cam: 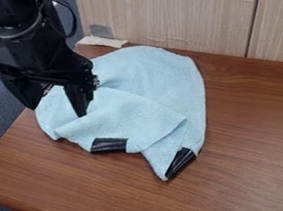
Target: Unfold the cloth to bottom
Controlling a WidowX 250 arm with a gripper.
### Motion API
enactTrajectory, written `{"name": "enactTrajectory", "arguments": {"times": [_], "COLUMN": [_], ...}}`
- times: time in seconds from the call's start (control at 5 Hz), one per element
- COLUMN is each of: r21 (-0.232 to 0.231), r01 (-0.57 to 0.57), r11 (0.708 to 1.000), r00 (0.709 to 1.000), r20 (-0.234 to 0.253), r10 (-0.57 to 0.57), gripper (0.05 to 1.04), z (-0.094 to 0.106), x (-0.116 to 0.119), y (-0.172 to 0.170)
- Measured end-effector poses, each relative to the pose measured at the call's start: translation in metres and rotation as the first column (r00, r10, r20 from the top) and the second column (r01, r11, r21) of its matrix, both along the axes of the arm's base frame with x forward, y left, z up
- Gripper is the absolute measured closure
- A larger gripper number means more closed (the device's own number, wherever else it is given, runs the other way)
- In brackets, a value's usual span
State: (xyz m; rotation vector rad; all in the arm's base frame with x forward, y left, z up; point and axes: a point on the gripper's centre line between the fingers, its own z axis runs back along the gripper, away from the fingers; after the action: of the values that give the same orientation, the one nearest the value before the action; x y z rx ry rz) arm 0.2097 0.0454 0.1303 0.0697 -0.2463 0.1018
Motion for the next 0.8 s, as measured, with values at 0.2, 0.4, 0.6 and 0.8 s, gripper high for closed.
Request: {"name": "enactTrajectory", "arguments": {"times": [0.2,0.4,0.6,0.8], "r21": [-0.006,-0.004,0.018,0.01], "r01": [-0.008,-0.006,-0.003,-0.003], "r11": [1.0,1.0,1.0,1.0], "r00": [1.0,0.998,0.997,0.994], "r20": [-0.013,-0.06,-0.081,-0.112], "r10": [0.008,0.005,0.004,0.005], "gripper": [0.083,0.083,0.083,0.083], "z": [-0.004,-0.022,-0.042,-0.064], "x": [-0.001,0.008,0.02,0.024], "y": [0.0,-0.004,-0.009,-0.013]}}
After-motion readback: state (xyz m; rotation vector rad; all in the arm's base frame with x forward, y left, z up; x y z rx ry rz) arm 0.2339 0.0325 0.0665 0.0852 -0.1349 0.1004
